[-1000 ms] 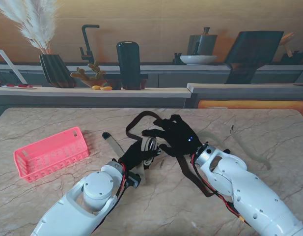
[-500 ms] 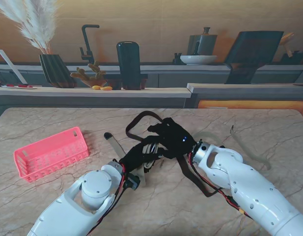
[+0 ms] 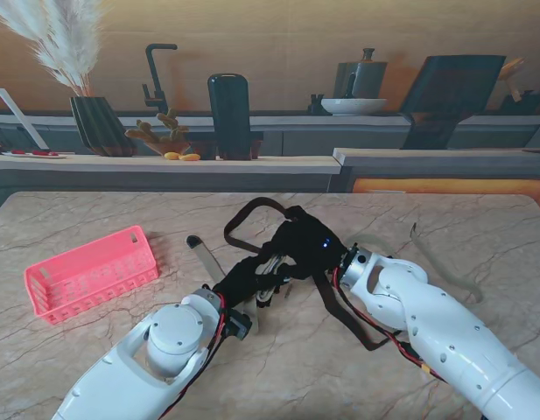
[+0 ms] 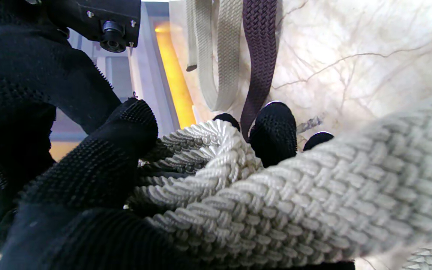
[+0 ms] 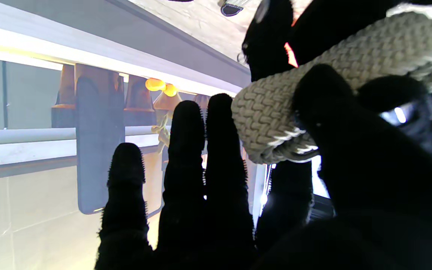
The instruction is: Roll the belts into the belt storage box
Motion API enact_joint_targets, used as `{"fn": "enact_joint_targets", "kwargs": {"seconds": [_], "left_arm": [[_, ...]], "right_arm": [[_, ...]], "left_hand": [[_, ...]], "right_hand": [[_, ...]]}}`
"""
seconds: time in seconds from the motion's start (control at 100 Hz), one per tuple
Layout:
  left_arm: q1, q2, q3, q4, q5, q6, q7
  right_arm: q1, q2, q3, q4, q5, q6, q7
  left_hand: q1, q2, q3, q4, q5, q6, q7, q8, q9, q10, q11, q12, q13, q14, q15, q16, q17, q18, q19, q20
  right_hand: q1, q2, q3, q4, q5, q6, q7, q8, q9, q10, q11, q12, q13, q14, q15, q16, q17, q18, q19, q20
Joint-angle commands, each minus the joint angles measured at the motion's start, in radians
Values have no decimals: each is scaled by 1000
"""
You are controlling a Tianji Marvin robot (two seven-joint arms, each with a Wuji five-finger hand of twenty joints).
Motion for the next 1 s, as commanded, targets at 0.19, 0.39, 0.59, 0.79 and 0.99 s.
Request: {"fn": "enact_joint_targets", "kwargs": {"seconds": [0.19,0.39,0.59,0.79,0.99], "left_arm": [[29,-6,-39,-22,-13,-93,34],[48,-13,-47,-29,-37,-126,66],[53,-18,-41,-26,-59,-148,76],[53,-17,-27,-32,-57,-157,73],[46,-33,10,-21,-29,-188,129]], "right_arm": [[-82,-2,93,-79,-50,132,-47],[-134,-7,161,-136,-73,220,-86],[-172,-16,210,-178,-79,289,-135],[-200,-32,247,-213,-62,346,-187],[-200,-64,230,-206,37,378,-180]], "left_hand": [[-102,59,-129,35,-120,-38,-205,-79,-281,28,-347,-257,-365,36,-393,-73,-286,-9,-307,-75],[-103,59,-131,36,-142,-44,-233,-90,-308,29,-411,-334,-404,21,-484,-122,-301,-23,-354,-101],[-92,53,-114,37,-144,-50,-239,-96,-316,29,-428,-365,-427,5,-542,-160,-311,-38,-388,-121],[-65,54,-45,35,-155,-38,-214,-91,-262,15,-322,-294,-246,-17,-152,75,-204,-53,-243,-59],[-67,49,14,32,-153,-30,-169,-87,-233,4,-235,-231,-114,-75,131,155,-105,-72,-104,-2]], "right_hand": [[30,76,53,5,167,25,278,58,64,-58,72,24,14,-2,68,36,-13,37,57,4],[46,77,46,15,165,51,277,62,51,-42,98,14,8,12,94,37,-23,46,84,-5],[53,82,40,25,160,68,275,64,36,-32,122,10,4,16,118,39,-30,49,107,-16],[60,93,27,32,151,75,275,69,21,-23,141,12,5,15,138,42,-31,44,124,-27],[63,95,21,36,149,79,276,71,16,-20,151,12,9,18,149,44,-32,41,132,-32]]}}
